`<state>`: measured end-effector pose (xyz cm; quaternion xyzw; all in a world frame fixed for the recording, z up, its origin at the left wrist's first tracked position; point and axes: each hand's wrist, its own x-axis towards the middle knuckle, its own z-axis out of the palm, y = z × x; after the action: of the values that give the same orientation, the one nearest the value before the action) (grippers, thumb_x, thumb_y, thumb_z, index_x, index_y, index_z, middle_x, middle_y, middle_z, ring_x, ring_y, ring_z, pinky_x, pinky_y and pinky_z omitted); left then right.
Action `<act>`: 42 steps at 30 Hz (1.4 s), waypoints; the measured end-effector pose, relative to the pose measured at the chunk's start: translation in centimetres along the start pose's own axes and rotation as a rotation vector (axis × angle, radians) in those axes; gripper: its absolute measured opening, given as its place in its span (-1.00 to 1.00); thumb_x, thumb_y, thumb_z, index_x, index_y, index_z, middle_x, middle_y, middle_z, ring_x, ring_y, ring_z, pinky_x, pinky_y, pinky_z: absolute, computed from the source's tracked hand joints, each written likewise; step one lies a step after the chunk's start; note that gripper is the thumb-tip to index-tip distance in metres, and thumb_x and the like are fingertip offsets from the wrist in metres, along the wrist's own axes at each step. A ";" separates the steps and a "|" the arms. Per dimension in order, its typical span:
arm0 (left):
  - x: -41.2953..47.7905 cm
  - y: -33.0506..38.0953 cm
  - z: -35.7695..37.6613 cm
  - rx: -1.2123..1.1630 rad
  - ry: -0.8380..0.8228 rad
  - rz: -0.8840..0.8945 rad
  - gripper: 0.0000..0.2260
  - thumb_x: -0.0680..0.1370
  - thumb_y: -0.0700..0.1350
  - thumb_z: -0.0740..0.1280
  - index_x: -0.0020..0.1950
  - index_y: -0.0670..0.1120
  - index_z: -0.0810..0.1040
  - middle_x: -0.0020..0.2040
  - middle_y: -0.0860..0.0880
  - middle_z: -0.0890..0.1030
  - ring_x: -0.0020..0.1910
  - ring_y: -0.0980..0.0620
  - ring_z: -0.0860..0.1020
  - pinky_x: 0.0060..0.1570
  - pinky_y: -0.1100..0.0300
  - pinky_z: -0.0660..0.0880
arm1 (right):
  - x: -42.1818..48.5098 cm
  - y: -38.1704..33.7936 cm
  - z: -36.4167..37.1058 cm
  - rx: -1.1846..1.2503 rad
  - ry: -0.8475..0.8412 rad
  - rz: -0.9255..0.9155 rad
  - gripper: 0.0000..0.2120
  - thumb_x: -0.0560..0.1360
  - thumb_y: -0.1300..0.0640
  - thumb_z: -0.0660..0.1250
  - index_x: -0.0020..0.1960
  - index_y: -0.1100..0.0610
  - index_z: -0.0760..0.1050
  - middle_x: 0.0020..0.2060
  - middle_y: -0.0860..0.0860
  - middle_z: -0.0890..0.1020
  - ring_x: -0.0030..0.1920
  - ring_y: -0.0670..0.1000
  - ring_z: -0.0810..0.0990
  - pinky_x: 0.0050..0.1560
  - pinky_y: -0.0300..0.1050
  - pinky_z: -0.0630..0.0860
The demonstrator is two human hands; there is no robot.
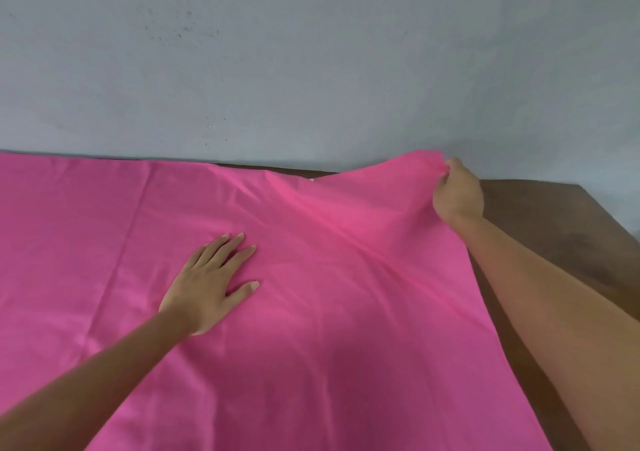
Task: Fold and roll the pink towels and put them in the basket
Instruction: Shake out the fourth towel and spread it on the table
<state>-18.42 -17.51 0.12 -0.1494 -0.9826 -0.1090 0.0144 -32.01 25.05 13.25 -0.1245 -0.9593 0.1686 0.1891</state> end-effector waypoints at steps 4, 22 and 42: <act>0.1 0.0 0.0 0.001 0.002 0.002 -0.33 0.59 0.43 -0.11 0.64 0.18 0.09 0.66 0.13 0.04 0.64 0.10 -0.06 0.60 0.02 -0.01 | 0.0 1.7 2.1 -0.078 -0.009 0.024 -0.67 0.59 0.23 0.24 0.31 0.33 0.39 0.26 0.32 0.45 0.27 0.35 0.43 0.23 0.22 0.41; 0.8 -0.1 -0.4 -0.014 -0.063 -0.008 -0.34 0.59 0.43 -0.05 0.65 0.19 0.08 0.65 0.16 -0.01 0.64 0.12 -0.10 0.58 0.10 -0.11 | -1.0 3.3 12.4 -0.250 -0.560 -0.182 -0.35 0.67 -0.27 -0.16 0.66 0.02 -0.11 0.65 0.06 -0.11 0.63 0.12 -0.14 0.61 0.09 -0.15; 18.7 -4.0 -2.8 0.040 -0.236 -0.043 -0.33 0.63 0.34 0.05 0.67 0.07 0.05 0.67 -0.04 0.06 0.63 -0.08 0.05 0.57 -0.10 -0.01 | -16.6 1.8 5.6 -0.227 -0.534 -0.164 -0.30 0.60 -0.33 -0.14 0.65 -0.02 -0.02 0.63 0.00 0.05 0.63 0.07 -0.06 0.60 0.06 -0.06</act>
<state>-37.51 -16.36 3.11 -0.1397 -0.9825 -0.0715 -0.1007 -19.08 20.09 2.41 -0.0183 -0.9947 0.0711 -0.0719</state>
